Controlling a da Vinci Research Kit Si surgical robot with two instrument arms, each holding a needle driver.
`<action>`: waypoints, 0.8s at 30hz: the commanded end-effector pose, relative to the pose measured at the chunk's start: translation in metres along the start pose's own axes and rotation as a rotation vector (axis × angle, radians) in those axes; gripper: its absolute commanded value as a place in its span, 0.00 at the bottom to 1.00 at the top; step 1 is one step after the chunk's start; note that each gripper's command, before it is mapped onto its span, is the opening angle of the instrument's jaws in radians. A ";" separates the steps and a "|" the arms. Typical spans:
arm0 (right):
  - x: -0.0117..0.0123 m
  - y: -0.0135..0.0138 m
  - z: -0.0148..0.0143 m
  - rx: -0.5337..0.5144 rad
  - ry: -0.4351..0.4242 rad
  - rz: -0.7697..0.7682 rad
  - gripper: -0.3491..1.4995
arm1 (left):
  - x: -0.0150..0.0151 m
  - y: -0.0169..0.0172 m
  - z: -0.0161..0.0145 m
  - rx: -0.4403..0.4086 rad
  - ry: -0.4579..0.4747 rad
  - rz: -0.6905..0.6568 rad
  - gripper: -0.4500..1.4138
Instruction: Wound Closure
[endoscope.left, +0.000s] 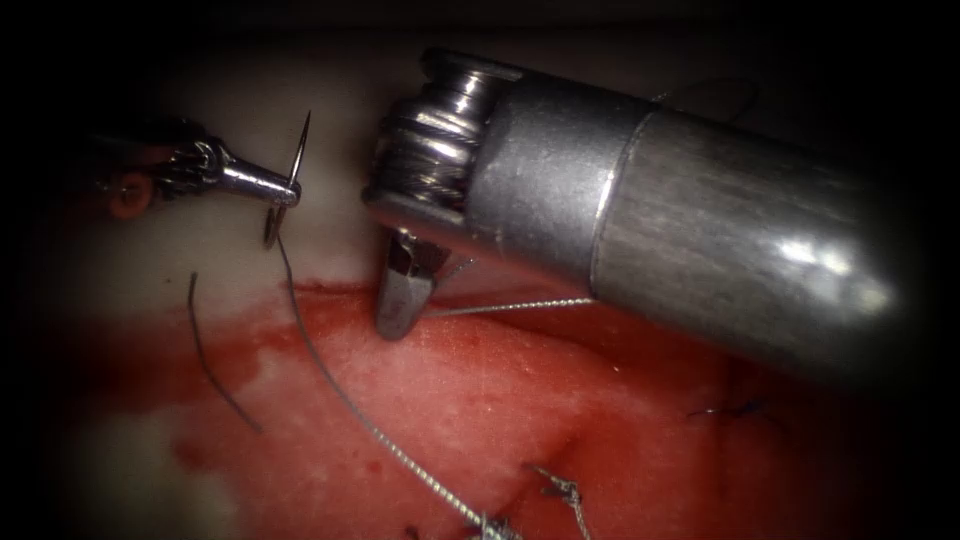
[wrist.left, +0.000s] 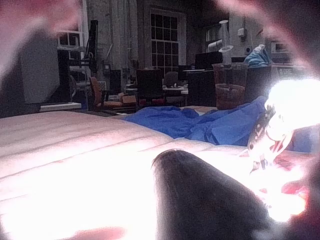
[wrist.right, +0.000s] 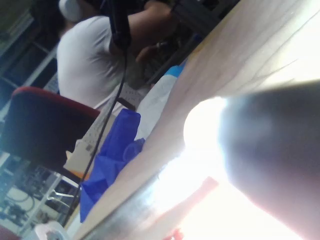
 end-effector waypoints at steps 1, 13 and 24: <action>-0.0007 0.0000 -0.0010 0.011 0.005 -0.013 0.55 | 0.0015 0.0004 -0.0006 0.000 0.008 0.007 0.00; -0.0014 -0.0011 0.0014 0.050 0.037 -0.027 0.56 | 0.0015 0.0004 -0.0006 0.001 0.008 0.007 0.00; 0.0017 -0.0026 0.0003 -0.026 0.124 -0.070 0.00 | 0.0015 0.0005 -0.0005 0.001 0.009 0.007 0.00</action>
